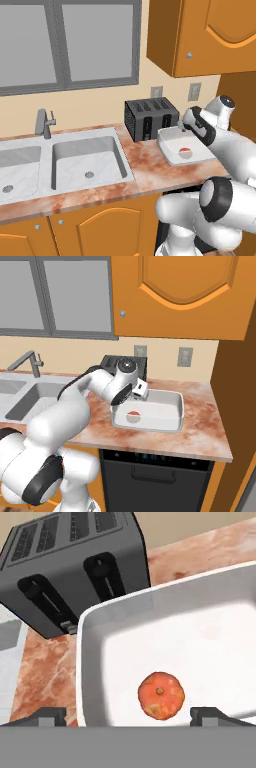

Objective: Take the squash and onion out of the freezer and place them in the tupperware container on the counter. Then put the tupperware containing the vegetables back in the freezer.

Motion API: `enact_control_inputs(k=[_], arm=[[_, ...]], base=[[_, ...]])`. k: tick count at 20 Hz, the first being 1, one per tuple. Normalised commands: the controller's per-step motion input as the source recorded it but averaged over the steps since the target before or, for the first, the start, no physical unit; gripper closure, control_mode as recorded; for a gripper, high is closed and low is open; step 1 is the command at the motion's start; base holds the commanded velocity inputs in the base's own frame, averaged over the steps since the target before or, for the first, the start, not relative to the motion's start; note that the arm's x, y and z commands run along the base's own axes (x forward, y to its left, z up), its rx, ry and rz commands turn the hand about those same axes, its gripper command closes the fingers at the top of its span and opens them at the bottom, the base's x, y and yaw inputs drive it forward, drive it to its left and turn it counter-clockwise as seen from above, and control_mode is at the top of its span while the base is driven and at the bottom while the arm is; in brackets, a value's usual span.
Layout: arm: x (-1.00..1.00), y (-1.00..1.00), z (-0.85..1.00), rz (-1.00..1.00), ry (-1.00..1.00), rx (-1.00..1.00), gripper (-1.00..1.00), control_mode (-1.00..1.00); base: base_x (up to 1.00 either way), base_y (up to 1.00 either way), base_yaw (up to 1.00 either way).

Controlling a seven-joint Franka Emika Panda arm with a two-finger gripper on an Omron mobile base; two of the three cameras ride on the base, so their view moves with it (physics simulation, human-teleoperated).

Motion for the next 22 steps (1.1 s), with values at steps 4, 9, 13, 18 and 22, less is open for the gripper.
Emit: enact_control_inputs(k=[4, 9, 13, 18, 22], arm=[[-0.98, 0.39, 0.98, -0.04, -0.13, -0.03, -1.0, -1.0], [-1.0, 0.38, 0.89, -0.07, -0.01, -0.06, -1.0, -1.0], [-1.0, 0.23, 0.66, -0.08, 0.16, 0.0, -1.0, -1.0], [-0.94, 0.13, 0.29, -0.06, 0.24, 0.0, -1.0, -1.0], [-0.61, 0.17, 0.11, -0.03, 0.3, 0.0, -1.0, -1.0]], base=[[0.0, 0.0, 0.0], [0.0, 0.0, 0.0], [0.0, 0.0, 0.0], [0.0, 0.0, 0.0], [0.0, 0.0, 0.0]])
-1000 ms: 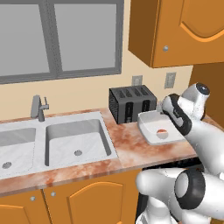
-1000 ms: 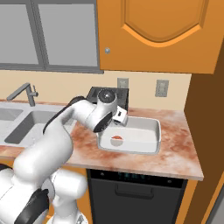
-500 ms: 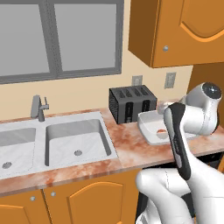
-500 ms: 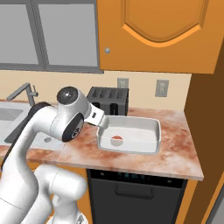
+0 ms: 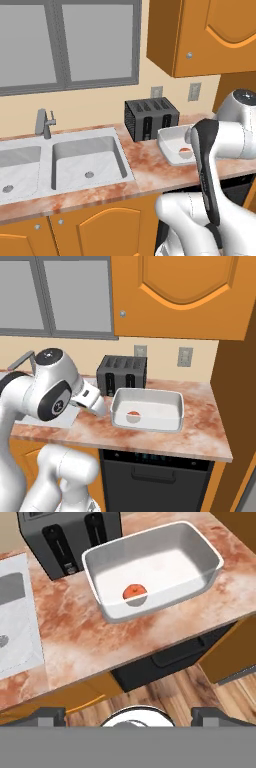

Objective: Take the squash and onion out of the freezer and place them in the tupperware container on the counter. Then put the tupperware containing the vegetables back in the freezer.

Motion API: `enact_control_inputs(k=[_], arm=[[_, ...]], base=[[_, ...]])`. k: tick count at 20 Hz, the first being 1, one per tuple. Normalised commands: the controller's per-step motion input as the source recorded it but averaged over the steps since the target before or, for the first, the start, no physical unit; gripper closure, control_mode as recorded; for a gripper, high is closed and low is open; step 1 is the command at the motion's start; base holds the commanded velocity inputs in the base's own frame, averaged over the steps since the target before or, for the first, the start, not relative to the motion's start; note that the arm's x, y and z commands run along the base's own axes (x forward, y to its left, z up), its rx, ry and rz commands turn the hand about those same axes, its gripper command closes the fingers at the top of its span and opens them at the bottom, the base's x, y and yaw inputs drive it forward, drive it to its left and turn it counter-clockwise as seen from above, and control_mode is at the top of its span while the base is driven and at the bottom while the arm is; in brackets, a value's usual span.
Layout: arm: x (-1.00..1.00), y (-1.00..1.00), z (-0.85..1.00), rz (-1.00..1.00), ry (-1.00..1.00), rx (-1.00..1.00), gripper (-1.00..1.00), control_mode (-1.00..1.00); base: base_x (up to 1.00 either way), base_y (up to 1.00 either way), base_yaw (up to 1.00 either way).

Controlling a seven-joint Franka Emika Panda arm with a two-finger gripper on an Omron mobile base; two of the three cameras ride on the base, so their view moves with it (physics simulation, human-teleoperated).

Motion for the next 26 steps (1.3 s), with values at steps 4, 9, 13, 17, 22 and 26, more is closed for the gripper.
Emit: enact_control_inputs(k=[4, 9, 13, 17, 22, 26], arm=[[-0.6, 0.04, 0.04, -0.01, 0.27, 0.0, -1.0, -1.0], [-0.47, 0.0, 0.0, 0.0, 0.14, 0.0, -1.0, 1.0], [0.0, 0.0, 0.0, 0.0, 0.0, 0.0, -1.0, 1.0], [0.0, 0.0, 0.0, 0.0, 0.0, 0.0, -1.0, 1.0], [0.0, 0.0, 0.0, 0.0, 0.0, 0.0, -1.0, 1.0], [0.0, 0.0, 0.0, 0.0, 0.0, 0.0, -1.0, 1.0]], base=[[0.0, 0.0, 0.0], [-0.2, -0.01, 0.0], [-1.0, -0.34, -0.06], [-0.83, -0.87, -0.04], [-0.07, -1.0, 0.07], [0.0, -1.0, 0.18]])
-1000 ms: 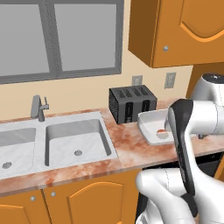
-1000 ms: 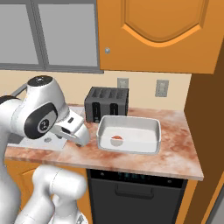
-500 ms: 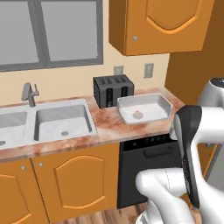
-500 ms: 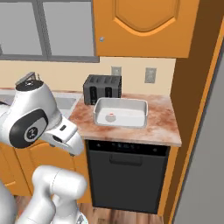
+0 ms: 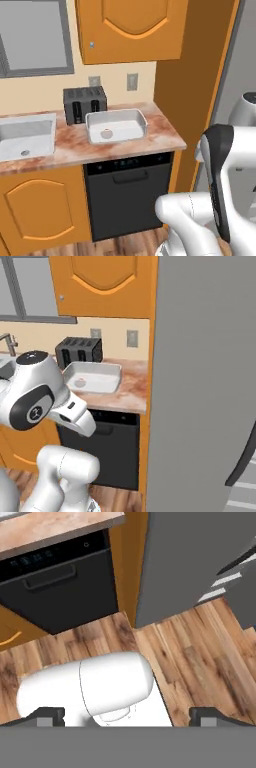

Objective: Take the squash and onion out of the freezer and place them in the tupperware container on the counter. Then put the tupperware containing the vegetables back in the freezer.

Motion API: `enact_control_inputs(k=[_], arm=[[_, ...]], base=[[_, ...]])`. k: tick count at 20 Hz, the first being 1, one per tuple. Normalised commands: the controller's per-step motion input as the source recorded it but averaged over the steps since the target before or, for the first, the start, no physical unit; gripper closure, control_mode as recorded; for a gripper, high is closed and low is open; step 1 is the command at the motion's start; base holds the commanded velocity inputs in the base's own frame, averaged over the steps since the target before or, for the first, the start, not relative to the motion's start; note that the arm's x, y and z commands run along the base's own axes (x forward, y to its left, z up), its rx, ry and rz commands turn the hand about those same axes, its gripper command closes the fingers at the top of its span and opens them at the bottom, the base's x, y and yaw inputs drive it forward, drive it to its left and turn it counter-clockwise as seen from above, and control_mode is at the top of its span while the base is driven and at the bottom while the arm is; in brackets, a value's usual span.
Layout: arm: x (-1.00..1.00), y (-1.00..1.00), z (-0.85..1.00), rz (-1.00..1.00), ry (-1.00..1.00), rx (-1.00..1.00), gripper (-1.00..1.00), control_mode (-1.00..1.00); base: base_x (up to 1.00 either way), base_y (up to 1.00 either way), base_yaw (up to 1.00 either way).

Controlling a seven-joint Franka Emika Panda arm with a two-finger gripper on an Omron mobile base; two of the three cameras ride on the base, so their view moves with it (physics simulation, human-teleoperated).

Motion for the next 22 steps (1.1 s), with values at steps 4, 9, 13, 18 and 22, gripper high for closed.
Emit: enact_control_inputs(k=[4, 9, 13, 18, 22], arm=[[0.0, 0.0, 0.0, 0.0, 0.0, 0.0, -1.0, 1.0], [0.0, 0.0, 0.0, 0.0, 0.0, 0.0, -1.0, 1.0], [0.0, 0.0, 0.0, 0.0, 0.0, 0.0, -1.0, 1.0], [0.0, 0.0, 0.0, 0.0, 0.0, 0.0, -1.0, 1.0], [0.0, 0.0, 0.0, 0.0, 0.0, 0.0, -1.0, 1.0]], base=[[0.0, -1.0, 0.18], [0.0, -1.0, 0.2], [0.0, -0.97, 0.16], [0.0, -0.87, 0.11], [0.01, -0.76, 0.08]])
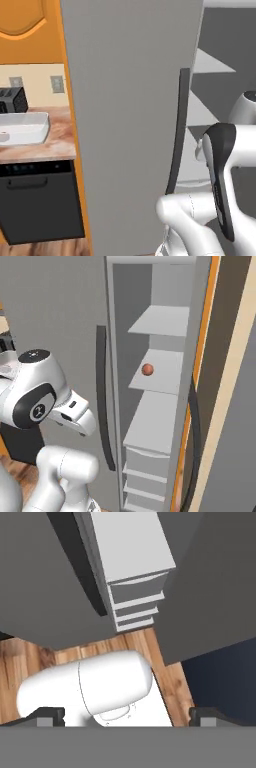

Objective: Take the squash and onion out of the freezer and place them in the tupperware container on the counter. Then put the tupperware containing the vegetables back in the freezer.

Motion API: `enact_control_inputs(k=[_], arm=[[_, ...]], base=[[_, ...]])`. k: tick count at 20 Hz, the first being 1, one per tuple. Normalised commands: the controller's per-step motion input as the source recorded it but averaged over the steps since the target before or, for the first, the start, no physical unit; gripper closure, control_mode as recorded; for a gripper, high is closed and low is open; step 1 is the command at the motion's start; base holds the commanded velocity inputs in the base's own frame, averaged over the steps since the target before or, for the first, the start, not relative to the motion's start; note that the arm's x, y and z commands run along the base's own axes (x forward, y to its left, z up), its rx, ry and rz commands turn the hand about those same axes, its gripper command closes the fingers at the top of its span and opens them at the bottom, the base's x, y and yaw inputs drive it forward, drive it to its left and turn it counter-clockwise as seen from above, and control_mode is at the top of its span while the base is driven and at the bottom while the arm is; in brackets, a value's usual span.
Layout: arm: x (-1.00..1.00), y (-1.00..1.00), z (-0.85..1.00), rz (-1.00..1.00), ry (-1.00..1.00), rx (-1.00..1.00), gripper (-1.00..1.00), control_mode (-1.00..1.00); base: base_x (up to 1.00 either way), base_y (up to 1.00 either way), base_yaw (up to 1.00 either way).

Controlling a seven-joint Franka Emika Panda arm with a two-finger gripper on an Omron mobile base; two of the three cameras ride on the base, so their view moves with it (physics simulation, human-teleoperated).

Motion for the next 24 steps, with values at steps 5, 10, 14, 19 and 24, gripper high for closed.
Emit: enact_control_inputs(k=[5, 10, 14, 19, 24], arm=[[0.0, 0.0, 0.0, 0.0, 0.0, 0.0, -1.0, 1.0], [0.0, 0.0, 0.0, 0.0, 0.0, 0.0, -1.0, 1.0], [0.0, 0.0, 0.0, 0.0, 0.0, 0.0, -1.0, 1.0], [0.07, -0.09, 0.02, 0.0, 0.0, 0.03, -1.0, -1.0], [0.63, -0.39, 0.11, 0.0, -0.05, 0.2, -1.0, -1.0]], base=[[0.24, -0.66, 0.05], [0.58, -0.42, 0.0], [0.74, -0.27, 0.0], [0.4, -0.28, 0.0], [0.0, 0.0, 0.0]])
